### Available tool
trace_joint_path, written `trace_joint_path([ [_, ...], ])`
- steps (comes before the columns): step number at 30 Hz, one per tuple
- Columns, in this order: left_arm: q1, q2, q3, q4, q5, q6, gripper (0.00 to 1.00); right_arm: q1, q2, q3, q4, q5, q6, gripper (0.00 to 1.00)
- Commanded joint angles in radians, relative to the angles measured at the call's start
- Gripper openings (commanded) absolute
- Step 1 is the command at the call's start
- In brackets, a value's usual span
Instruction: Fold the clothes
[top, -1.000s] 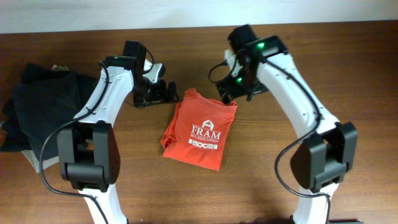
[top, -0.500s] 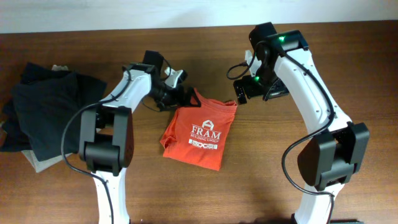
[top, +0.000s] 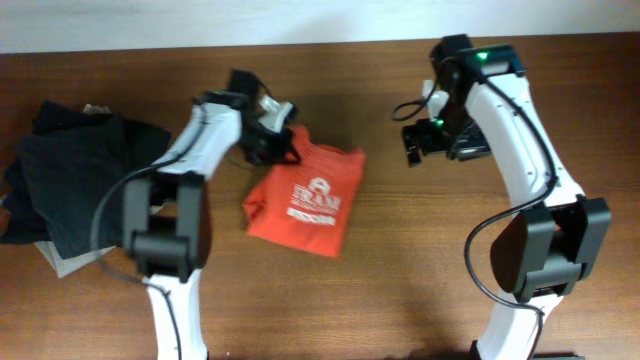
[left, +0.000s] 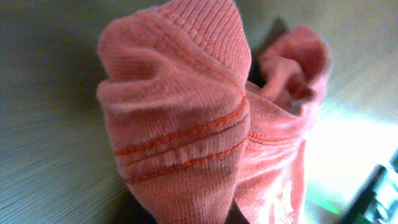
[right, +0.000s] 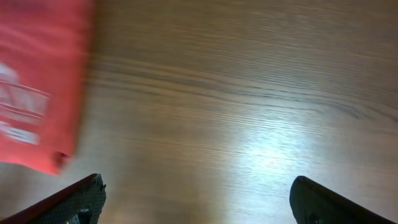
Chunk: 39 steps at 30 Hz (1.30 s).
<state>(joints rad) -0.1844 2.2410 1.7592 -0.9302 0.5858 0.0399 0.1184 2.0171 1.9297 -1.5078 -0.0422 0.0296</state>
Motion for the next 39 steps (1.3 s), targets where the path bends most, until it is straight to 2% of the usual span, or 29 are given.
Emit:
trace_joint_path([
  [1, 0.101, -0.253, 0.041, -0.037, -0.204, 0.045, 0.0, -0.057, -0.017, 0.011, -0.005, 0.029, 0.0, 0.99],
  [6, 0.27, -0.493, 0.041, -0.093, -0.386, 0.045, 0.01, -0.109, -0.017, 0.011, -0.007, 0.028, 0.001, 0.99],
  [9, 0.373, -0.558, 0.041, -0.093, -0.408, 0.045, 0.01, -0.113, -0.017, 0.011, -0.007, 0.029, 0.0, 0.99],
  [18, 0.63, -0.557, 0.04, -0.044, -0.408, 0.044, 0.01, -0.112, -0.017, 0.011, -0.007, 0.029, 0.001, 0.99],
  [26, 0.76, -0.472, 0.04, -0.011, -0.41, 0.044, 0.02, -0.112, -0.017, 0.011, -0.01, 0.028, 0.002, 0.99],
  [27, 0.777, -0.456, 0.04, 0.011, -0.416, 0.044, 0.05, -0.112, -0.017, 0.011, -0.012, 0.028, 0.002, 0.99],
  [28, 0.792, -0.438, 0.04, 0.046, -0.433, 0.045, 0.13, -0.112, -0.017, 0.011, -0.015, 0.028, 0.002, 0.99],
  [29, 0.808, -0.417, 0.04, 0.1, -0.455, 0.044, 0.79, -0.112, -0.017, 0.011, -0.019, 0.027, 0.002, 0.99],
  [30, 0.824, -0.391, 0.04, 0.157, -0.473, 0.044, 0.99, -0.112, -0.017, 0.011, -0.022, 0.026, 0.002, 0.99],
  [32, 0.856, -0.366, 0.041, 0.22, -0.476, 0.029, 0.99, -0.112, -0.017, 0.011, -0.033, 0.024, 0.002, 0.99],
  [36, 0.888, -0.38, 0.05, 0.25, -0.41, 0.01, 0.99, -0.112, -0.017, 0.011, -0.039, 0.025, 0.001, 0.98],
  [39, 0.872, -0.412, 0.052, 0.251, -0.28, 0.01, 0.99, -0.112, -0.017, 0.011, -0.036, 0.024, 0.001, 0.99],
])
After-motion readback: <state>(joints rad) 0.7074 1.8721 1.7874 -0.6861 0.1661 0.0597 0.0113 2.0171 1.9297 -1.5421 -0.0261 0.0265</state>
